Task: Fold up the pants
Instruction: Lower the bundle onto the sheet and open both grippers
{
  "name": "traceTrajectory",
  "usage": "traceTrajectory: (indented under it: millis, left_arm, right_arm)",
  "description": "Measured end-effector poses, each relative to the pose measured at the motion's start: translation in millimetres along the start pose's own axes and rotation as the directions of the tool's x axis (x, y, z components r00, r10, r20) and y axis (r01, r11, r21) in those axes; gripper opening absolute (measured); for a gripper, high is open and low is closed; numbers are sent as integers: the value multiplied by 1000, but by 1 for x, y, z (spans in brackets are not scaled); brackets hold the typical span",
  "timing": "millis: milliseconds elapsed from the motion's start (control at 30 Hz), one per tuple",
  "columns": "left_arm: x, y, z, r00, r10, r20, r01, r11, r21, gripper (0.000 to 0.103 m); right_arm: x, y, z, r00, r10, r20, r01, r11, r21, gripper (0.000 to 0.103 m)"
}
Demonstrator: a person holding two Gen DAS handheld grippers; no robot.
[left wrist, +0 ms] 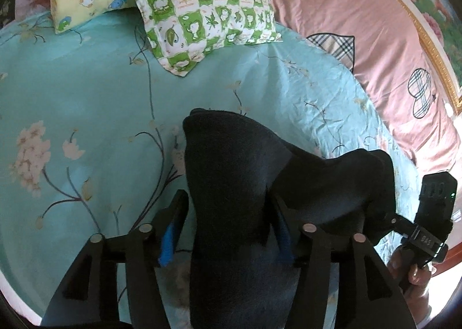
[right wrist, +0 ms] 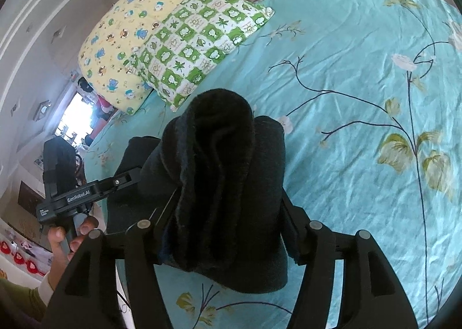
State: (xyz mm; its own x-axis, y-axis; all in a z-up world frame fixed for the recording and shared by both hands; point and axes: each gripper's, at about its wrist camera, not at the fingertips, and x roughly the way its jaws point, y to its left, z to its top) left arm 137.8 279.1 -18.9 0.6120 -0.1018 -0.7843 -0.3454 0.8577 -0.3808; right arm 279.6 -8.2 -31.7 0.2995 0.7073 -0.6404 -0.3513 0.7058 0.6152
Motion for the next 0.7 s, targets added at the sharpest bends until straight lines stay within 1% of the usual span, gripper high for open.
traceTrajectory:
  millis: [67,200,367,500,567,633,700]
  left_arm:
    - [-3,0,-3,1000,12,-8,-12,1000,-1,62]
    - [-13,1,-12,999,44,2,-44,999,-12,68]
    - [-31,0,-25,996,83,29,-82,997,-10,69]
    - [-46,-4,-34,992,111,54,-112,994,6,69]
    - [-53,-6,-39,991,120,60,-121,993,14,71]
    - [-58,-7,-46,991,123,55,-124,992,18,74]
    - [-60,-9,-52,991,128,47,-129,991,20,74]
  right_arm:
    - [-4,-1,-1,1000,-7,14,7,1000,7,65]
    - [-17,-5,-5,999,-26,48,25,999,25,67]
    - [-35,-1,-12,996,-46,74,44,998,33,67]
    - [-48,7,-19,995,-37,93,34,999,27,68]
    - [-54,13,-24,993,-49,104,48,999,15,73]
    - [-60,19,-29,992,-51,111,51,999,2,74]
    - [-63,25,-35,992,-57,113,59,998,-13,77]
